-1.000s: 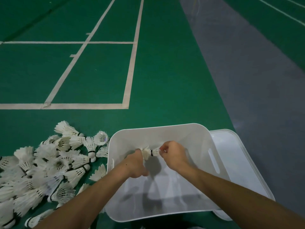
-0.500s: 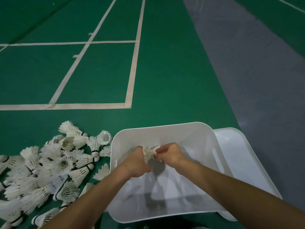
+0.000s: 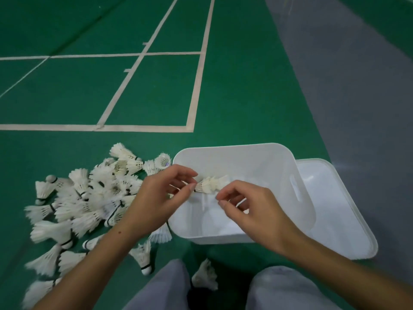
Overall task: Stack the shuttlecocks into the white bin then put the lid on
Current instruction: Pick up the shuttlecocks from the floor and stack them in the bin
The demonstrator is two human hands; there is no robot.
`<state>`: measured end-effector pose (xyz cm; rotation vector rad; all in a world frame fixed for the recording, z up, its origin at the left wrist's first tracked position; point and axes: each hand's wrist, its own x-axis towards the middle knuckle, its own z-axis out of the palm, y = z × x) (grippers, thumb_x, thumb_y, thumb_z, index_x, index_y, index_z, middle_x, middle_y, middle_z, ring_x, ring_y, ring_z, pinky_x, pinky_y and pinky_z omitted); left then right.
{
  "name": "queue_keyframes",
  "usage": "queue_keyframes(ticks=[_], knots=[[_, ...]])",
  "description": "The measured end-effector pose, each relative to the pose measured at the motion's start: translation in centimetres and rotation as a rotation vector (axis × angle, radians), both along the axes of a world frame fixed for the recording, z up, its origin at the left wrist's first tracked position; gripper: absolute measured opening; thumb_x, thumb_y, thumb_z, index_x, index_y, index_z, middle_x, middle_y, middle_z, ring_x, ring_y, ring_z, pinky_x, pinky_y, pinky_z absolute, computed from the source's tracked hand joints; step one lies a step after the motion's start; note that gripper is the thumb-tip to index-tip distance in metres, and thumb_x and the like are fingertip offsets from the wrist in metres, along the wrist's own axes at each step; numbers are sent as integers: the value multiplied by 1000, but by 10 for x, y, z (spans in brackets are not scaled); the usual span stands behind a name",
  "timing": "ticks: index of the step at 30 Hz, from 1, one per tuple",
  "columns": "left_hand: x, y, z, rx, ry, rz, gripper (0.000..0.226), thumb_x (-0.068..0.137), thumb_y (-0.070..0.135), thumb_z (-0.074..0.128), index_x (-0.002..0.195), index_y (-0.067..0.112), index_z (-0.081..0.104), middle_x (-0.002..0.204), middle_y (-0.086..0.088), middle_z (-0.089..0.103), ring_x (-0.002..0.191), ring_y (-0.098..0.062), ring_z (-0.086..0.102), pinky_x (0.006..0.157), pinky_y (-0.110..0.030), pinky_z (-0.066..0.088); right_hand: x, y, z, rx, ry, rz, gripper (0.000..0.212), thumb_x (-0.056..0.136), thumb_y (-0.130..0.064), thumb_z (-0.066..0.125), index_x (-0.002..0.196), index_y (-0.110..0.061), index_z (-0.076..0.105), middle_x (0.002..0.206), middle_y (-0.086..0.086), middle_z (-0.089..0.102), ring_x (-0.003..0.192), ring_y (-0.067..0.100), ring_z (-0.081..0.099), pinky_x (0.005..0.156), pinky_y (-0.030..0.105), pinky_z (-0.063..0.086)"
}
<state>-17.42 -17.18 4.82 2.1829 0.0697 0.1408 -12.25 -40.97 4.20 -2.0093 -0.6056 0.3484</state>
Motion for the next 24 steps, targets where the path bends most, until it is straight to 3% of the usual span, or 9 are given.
queue_keyframes(ticks=[5,8,10,12,15,17,20,24], knots=[[-55,30,-22,34,-22,227,15,97,16,73,109,24,72,94,10,76,83,-16,74,73,-27,61,-50,-12,2,-63,103,305,9,95,-21,73,100,-29,76,94,-16,74,88,9,69,73,18,55],[-81,53,-57,158,103,307,15,96,21,74,105,32,70,87,11,74,79,-7,71,68,-31,61,-62,-11,-32,-169,231,366,10,96,-21,72,102,-25,78,89,-14,75,85,2,70,75,15,54],[-95,62,-86,222,234,333,17,95,26,76,107,35,68,86,11,73,74,-2,69,68,-32,60,-67,-8,-69,-236,260,357,13,96,-21,70,106,-24,78,95,-14,77,89,0,71,83,22,58],[-107,66,-112,313,346,324,29,93,35,77,120,32,67,99,8,73,78,0,67,74,-32,60,-71,-2,-102,-305,231,355,18,96,-25,68,112,-28,76,105,-14,77,98,-1,70,92,29,58],[-113,67,-142,529,429,297,48,93,53,69,138,39,57,123,1,65,91,-14,68,80,-37,58,-75,12,-131,-383,203,384,28,97,-29,66,124,-31,74,118,-12,76,106,2,69,98,26,55],[-109,66,-155,623,508,301,54,94,59,64,144,41,51,130,-1,60,99,-22,69,78,-36,55,-76,23,-143,-404,217,375,29,97,-28,68,125,-27,76,114,-8,78,104,6,71,95,22,54],[-102,61,-175,590,512,334,46,98,50,65,141,35,57,129,-4,62,105,-28,66,78,-37,52,-79,35,-157,-417,241,312,25,93,-28,73,116,-21,80,104,-5,79,95,7,72,86,19,53],[-100,62,-195,502,356,390,18,100,28,67,114,24,77,100,-5,69,92,-30,66,72,-37,48,-77,35,-164,-383,265,236,19,91,-21,78,109,-15,82,105,-1,81,95,9,74,90,23,58]])
